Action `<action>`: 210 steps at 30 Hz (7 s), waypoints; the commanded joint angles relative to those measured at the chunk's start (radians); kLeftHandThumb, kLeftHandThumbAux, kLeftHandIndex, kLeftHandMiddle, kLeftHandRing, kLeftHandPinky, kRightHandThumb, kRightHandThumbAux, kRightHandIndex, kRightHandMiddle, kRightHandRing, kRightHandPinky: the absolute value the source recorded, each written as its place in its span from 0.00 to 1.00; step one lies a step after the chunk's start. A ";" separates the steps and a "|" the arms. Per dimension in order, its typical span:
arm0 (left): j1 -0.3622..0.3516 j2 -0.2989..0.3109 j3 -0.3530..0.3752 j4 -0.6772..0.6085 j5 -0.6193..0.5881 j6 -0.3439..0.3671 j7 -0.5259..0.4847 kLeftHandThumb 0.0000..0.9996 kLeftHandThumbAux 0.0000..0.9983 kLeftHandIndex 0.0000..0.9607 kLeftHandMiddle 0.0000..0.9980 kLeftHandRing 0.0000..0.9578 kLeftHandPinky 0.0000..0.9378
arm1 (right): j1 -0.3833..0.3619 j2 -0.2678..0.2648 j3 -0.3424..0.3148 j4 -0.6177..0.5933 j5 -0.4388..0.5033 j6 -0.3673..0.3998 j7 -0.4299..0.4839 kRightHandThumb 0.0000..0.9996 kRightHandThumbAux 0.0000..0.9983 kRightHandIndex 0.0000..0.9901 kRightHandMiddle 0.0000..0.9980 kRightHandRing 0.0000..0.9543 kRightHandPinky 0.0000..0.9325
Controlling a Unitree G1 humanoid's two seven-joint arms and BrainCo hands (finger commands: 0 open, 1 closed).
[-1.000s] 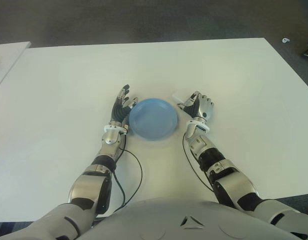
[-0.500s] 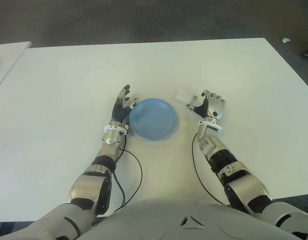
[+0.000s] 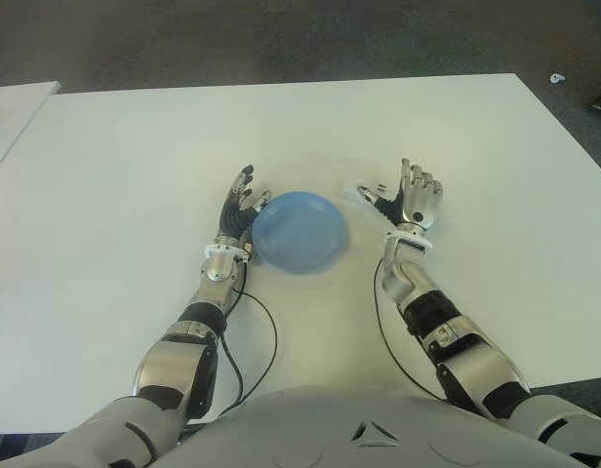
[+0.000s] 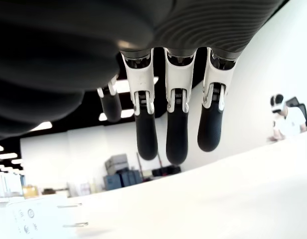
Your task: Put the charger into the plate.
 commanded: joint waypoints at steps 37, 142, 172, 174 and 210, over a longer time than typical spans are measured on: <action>0.118 -0.020 -0.006 0.088 0.013 0.049 -0.005 0.02 0.60 0.01 0.04 0.01 0.00 | 0.011 -0.056 0.109 -0.162 -0.092 0.062 0.301 0.33 0.06 0.00 0.00 0.00 0.00; 0.157 0.013 -0.030 0.057 0.037 0.009 0.006 0.01 0.60 0.01 0.04 0.01 0.01 | -0.252 -0.353 0.139 0.208 -0.042 -0.718 0.531 0.53 0.17 0.00 0.00 0.00 0.00; 0.153 0.014 -0.026 0.062 0.033 0.031 0.002 0.01 0.60 0.00 0.04 0.01 0.00 | -0.218 -0.338 0.132 0.172 -0.045 -0.709 0.414 0.39 0.25 0.00 0.00 0.00 0.00; 0.153 0.015 -0.027 0.063 0.034 0.034 0.003 0.01 0.59 0.00 0.03 0.00 0.00 | -0.209 -0.340 0.132 0.160 -0.043 -0.714 0.407 0.39 0.26 0.00 0.00 0.00 0.00; 0.138 0.018 -0.025 0.075 0.037 0.061 0.007 0.01 0.60 0.00 0.03 0.00 0.00 | -0.071 -0.374 0.083 -0.117 -0.038 -0.735 0.494 0.33 0.22 0.00 0.00 0.00 0.00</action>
